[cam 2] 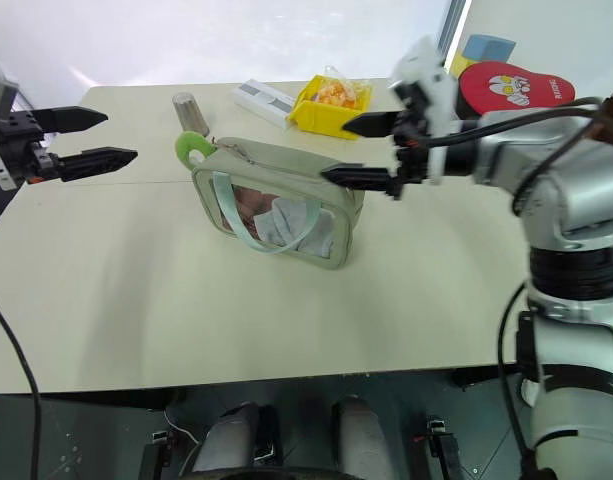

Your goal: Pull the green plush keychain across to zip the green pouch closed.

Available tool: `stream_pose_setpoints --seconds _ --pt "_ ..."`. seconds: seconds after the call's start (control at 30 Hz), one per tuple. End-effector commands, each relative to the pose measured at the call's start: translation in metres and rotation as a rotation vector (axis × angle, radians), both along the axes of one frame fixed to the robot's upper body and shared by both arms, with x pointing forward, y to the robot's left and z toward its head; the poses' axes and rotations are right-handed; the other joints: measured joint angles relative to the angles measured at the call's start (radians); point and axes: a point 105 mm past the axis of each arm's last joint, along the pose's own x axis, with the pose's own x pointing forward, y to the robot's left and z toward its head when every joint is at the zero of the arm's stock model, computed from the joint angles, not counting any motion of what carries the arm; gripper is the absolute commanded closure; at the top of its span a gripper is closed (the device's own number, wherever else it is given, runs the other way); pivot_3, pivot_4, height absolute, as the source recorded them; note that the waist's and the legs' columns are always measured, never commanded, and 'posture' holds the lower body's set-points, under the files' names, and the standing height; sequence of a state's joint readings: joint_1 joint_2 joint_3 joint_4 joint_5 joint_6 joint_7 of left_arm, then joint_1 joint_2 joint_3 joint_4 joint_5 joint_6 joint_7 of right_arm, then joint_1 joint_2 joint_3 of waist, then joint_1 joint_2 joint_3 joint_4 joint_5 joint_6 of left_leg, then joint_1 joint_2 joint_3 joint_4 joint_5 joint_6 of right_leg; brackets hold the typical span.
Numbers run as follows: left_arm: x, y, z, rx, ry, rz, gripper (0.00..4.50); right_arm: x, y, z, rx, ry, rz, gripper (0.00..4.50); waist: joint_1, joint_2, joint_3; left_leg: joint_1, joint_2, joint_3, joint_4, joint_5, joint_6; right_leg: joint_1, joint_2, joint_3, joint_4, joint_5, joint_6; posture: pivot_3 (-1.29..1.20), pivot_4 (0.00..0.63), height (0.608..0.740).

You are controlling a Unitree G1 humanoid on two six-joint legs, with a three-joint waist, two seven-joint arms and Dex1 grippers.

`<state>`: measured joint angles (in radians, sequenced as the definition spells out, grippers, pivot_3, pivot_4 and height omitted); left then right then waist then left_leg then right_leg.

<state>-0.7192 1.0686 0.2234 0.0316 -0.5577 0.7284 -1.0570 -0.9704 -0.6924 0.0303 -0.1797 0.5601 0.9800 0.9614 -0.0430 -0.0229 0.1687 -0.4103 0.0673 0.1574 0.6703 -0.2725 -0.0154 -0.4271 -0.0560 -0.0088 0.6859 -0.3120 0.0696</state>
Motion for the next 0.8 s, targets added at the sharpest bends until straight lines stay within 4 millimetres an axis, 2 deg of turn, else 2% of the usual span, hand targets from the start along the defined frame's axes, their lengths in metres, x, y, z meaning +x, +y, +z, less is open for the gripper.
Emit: stream_pose_setpoints --seconds 0.03,0.17,0.27,0.3,0.33,0.4,0.57,0.8 --pt "-0.013 -0.024 0.012 0.032 -0.041 -0.083 0.05 -0.001 0.024 -0.001 -0.035 -0.039 -0.007 0.0 0.001 0.0 0.0 0.0 0.0 0.0 0.0 0.0 0.0 0.0 0.0 0.0 0.0 0.0 0.0 0.0 0.15 0.74" --pt "-0.022 -0.045 0.002 0.119 -0.031 -0.156 0.05 0.014 0.039 -0.027 -0.12 -0.053 -0.036 0.0 0.005 0.0 0.0 -0.001 -0.001 0.0 0.0 0.0 0.001 0.0 -0.001 0.0 0.0 0.0 0.0 0.0 0.15 0.74" --pt "-0.022 -0.048 0.0 0.142 -0.038 -0.146 0.05 0.021 0.041 -0.038 -0.175 -0.085 -0.036 0.0 0.003 0.0 0.0 -0.001 -0.001 0.0 0.001 0.0 0.001 0.0 0.0 0.0 0.0 0.0 0.0 0.0 0.15 0.74" --pt "-0.022 -0.047 -0.002 0.155 -0.038 -0.141 0.0 0.019 0.043 -0.038 -0.185 -0.095 -0.014 0.51 0.002 0.0 0.0 -0.001 -0.001 0.0 0.002 0.0 0.001 0.0 0.0 0.0 0.0 0.0 0.0 0.0 0.15 0.74" --pt "-0.023 -0.045 -0.005 0.161 -0.034 -0.137 0.0 0.016 0.044 -0.039 -0.202 -0.105 0.019 0.8 0.002 0.0 0.0 -0.001 -0.001 0.0 0.002 0.0 0.001 0.0 0.0 0.0 0.0 0.0 0.0 0.0 0.15 0.74" --pt "-0.025 -0.043 -0.008 0.161 -0.026 -0.127 0.0 0.014 0.044 -0.039 -0.228 -0.132 0.046 1.87 -0.001 0.0 0.0 0.0 -0.001 0.0 0.002 0.0 0.001 0.0 0.001 0.0 0.0 0.0 0.0 0.0 0.15 0.74" --pt "-0.014 -0.036 -0.004 0.16 -0.091 -0.04 0.0 0.019 0.045 -0.044 -0.309 -0.23 0.086 4.45 0.0 0.0 0.0 0.0 0.0 0.0 0.003 0.0 0.001 0.0 0.002 0.0 0.0 0.0 0.0 0.0 0.15 0.74" --pt "-0.013 -0.028 0.005 0.167 -0.125 -0.006 0.0 0.034 0.051 -0.024 -0.377 -0.524 0.215 4.45 -0.002 0.0 0.0 0.0 0.001 0.0 0.006 -0.001 0.001 0.0 0.005 0.002 0.001 0.0 0.0 0.0 0.15 0.74"
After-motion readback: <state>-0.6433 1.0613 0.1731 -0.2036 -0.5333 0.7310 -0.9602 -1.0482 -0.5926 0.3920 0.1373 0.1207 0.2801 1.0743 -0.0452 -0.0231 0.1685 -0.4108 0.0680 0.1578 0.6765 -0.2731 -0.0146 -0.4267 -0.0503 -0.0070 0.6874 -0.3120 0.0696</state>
